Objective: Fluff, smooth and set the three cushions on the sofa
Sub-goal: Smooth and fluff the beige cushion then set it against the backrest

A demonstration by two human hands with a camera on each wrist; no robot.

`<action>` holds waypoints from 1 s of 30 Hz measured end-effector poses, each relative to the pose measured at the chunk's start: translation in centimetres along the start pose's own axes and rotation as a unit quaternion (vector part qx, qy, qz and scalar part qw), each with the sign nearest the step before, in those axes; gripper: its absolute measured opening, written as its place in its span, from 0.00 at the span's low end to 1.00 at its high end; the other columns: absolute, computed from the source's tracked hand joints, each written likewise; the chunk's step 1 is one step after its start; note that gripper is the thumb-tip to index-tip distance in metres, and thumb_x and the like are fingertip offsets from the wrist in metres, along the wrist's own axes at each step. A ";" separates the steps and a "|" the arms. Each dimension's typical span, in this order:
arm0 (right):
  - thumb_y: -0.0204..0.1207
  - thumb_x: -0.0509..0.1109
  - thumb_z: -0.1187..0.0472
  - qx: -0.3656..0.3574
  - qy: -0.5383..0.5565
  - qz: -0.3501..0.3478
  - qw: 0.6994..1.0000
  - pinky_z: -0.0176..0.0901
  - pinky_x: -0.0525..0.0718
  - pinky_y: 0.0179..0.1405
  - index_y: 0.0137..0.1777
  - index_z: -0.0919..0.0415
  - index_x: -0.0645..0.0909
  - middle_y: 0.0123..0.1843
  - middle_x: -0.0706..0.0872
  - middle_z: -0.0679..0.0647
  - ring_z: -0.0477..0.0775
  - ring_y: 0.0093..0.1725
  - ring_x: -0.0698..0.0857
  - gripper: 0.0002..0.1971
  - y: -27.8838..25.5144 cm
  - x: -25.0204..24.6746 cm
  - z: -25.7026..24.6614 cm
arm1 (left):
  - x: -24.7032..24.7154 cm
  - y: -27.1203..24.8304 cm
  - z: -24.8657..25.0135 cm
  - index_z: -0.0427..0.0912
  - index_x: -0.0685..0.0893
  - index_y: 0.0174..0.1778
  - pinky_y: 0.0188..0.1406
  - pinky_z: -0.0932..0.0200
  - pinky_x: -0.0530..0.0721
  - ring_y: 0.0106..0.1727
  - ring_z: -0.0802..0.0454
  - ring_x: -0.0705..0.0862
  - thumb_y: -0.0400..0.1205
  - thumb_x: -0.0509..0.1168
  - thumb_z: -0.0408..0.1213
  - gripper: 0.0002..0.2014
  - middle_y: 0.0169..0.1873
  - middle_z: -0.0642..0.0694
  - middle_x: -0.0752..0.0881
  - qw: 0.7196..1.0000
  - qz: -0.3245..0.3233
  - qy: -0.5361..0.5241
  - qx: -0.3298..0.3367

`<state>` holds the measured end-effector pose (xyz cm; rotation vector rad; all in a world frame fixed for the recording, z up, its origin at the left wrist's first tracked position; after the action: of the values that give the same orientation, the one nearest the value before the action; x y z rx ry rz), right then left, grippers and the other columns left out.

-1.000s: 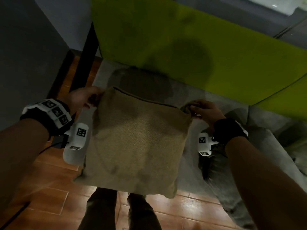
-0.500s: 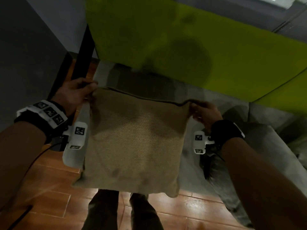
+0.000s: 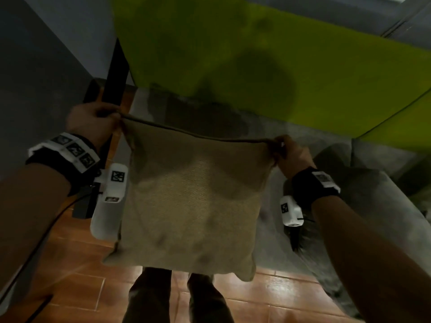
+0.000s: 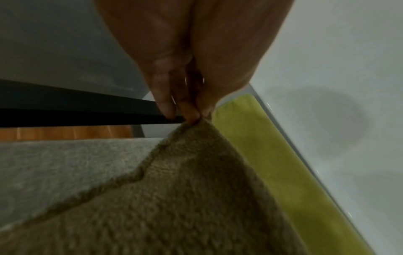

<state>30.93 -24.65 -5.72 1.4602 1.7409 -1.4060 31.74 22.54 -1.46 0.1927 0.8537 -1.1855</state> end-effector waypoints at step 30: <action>0.71 0.39 0.15 -0.056 -0.079 -0.216 0.972 0.65 0.29 0.85 0.89 0.40 0.37 0.92 0.40 0.45 0.51 0.90 0.39 0.50 1.7 9.6 1.7 | 11.5 -3.8 -2.8 0.76 0.22 0.76 0.81 0.23 0.45 0.84 0.36 0.27 0.59 0.38 0.89 0.53 0.78 0.54 0.15 0.778 -0.391 0.432 0.235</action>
<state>28.92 -22.13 -15.04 0.9148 2.0764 -1.5529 28.40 14.14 -9.96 0.9161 1.5020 -2.1635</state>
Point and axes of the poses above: each hand's wrist, its own y-axis towards the middle knuckle, its own x-axis out of the palm, z = x × y, the point moved 2 cm from there along y, towards the middle knuckle
